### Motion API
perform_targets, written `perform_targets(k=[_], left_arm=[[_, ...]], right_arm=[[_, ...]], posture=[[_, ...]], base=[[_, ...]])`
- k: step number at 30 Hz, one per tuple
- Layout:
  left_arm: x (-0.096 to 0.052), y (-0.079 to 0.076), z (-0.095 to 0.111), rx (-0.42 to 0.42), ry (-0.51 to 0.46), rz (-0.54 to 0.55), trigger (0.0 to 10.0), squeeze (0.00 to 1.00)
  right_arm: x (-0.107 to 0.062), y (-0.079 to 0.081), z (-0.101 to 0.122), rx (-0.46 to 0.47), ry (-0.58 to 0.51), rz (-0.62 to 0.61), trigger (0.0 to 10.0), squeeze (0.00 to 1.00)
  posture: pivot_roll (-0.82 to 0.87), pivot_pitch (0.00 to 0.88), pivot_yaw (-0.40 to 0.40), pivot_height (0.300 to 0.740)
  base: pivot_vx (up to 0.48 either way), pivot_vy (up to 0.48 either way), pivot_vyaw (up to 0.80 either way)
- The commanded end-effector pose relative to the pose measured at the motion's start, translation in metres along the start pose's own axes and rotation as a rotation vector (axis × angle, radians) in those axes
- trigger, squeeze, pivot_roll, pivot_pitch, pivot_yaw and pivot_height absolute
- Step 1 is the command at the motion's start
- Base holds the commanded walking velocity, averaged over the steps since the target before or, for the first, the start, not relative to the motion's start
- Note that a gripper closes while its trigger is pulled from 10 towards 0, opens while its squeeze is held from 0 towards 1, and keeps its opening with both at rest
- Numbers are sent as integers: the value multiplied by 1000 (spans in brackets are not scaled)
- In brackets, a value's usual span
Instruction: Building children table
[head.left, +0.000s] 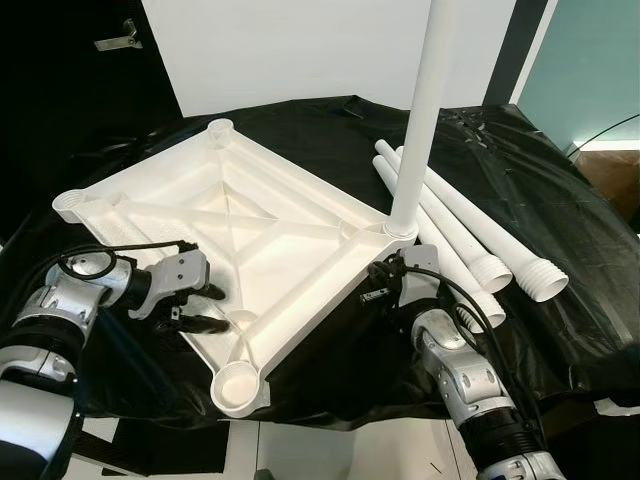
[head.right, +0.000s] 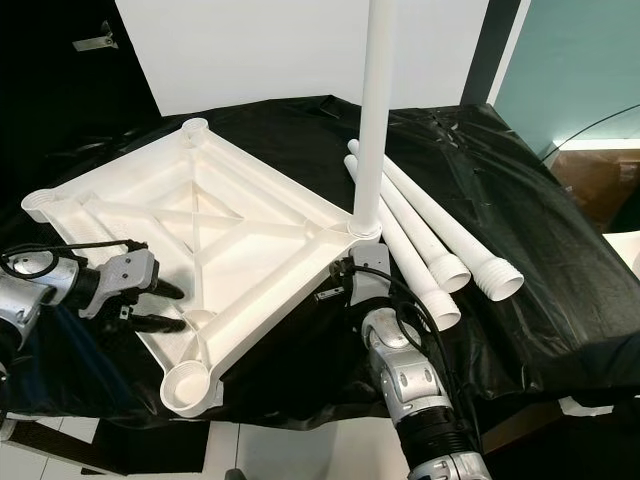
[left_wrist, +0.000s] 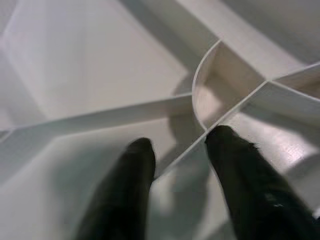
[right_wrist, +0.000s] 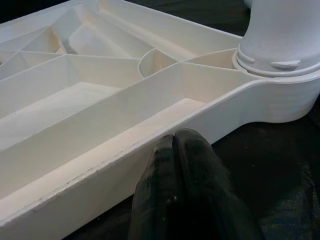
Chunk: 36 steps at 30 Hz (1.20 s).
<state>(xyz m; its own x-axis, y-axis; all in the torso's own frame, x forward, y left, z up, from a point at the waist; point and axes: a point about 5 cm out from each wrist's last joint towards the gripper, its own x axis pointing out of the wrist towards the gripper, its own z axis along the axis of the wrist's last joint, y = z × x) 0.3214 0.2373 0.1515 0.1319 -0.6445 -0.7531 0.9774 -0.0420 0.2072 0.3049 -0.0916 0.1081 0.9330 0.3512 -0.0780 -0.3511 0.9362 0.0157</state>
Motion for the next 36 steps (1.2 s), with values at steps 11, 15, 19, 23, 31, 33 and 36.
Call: perform_targets(k=[11,15,19,23,31,33,36], left_arm=[[43,-30,-11,77,133,-257,941,0],[67,-43,-5,57,88,-331,0,0],[92,-35,8,-23,-6,-200,0,0],[107,-23,18,-108,-68,-67,0,0],[127,-14,33,-256,-134,64,0,0],[127,-15,32,-253,-125,68,0,0],[126,-11,32,-286,-142,94,0,0]], right_arm=[[3,6,7,17,-20,17,10000,0],[3,5,9,17,-26,9,10000,0],[1,4,8,20,-25,-1,10000,0],[-1,4,6,23,-19,-4,10000,0],[-2,5,5,24,-12,-1,10000,0],[-2,5,6,24,-12,0,10000,0],[-2,6,6,24,-10,3,10000,0]], posture=[[-119,4,55,740],[-124,6,59,740],[-128,12,62,740],[-129,14,61,740],[-131,15,57,740],[-131,15,57,740],[-131,16,59,740]], base=[[0,0,0],[0,0,0],[0,0,0],[0,0,0],[0,0,0],[0,0,0],[0,0,0]])
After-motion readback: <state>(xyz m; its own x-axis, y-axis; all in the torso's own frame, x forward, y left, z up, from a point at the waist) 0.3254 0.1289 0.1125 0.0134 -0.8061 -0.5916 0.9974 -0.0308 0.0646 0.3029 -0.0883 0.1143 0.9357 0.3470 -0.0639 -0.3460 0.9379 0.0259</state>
